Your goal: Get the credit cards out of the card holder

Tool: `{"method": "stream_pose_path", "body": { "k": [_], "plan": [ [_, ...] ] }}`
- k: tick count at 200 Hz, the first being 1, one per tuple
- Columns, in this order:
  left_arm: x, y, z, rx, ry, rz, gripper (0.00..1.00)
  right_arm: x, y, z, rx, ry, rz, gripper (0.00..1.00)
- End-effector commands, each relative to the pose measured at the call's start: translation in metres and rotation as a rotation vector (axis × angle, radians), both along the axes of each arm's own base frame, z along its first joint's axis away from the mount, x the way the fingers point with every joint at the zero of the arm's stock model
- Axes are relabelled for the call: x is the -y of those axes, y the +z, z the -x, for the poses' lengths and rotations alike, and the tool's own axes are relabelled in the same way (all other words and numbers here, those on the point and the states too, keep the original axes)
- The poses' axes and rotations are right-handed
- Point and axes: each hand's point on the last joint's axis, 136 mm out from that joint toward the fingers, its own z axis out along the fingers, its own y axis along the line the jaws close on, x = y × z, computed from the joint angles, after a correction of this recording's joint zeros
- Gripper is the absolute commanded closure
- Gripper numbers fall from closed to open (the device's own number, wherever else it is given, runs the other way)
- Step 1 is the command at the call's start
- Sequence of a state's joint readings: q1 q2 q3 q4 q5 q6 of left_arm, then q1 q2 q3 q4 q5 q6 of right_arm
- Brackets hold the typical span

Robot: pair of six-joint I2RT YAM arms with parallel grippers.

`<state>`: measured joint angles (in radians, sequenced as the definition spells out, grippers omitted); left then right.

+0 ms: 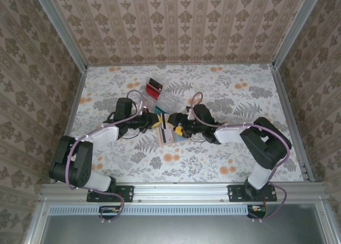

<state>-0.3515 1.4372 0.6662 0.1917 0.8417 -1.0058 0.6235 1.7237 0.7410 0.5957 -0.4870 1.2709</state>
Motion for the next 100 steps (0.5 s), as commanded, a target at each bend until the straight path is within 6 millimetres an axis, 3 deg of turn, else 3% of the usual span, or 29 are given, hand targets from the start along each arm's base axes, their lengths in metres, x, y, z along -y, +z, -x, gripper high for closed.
{"method": "stream_pose_path", "body": {
  "k": [1, 100],
  "plan": [
    [0.0, 0.026, -0.01, 0.044, 0.024, 0.061, 1.0, -0.005, 0.018, -0.004, 0.024, -0.008, -0.096, 0.25],
    [-0.003, 0.037, -0.021, 0.03, 0.074, 0.113, 1.0, -0.006, 0.054, -0.015, 0.062, -0.068, -0.212, 0.61]
  ]
}}
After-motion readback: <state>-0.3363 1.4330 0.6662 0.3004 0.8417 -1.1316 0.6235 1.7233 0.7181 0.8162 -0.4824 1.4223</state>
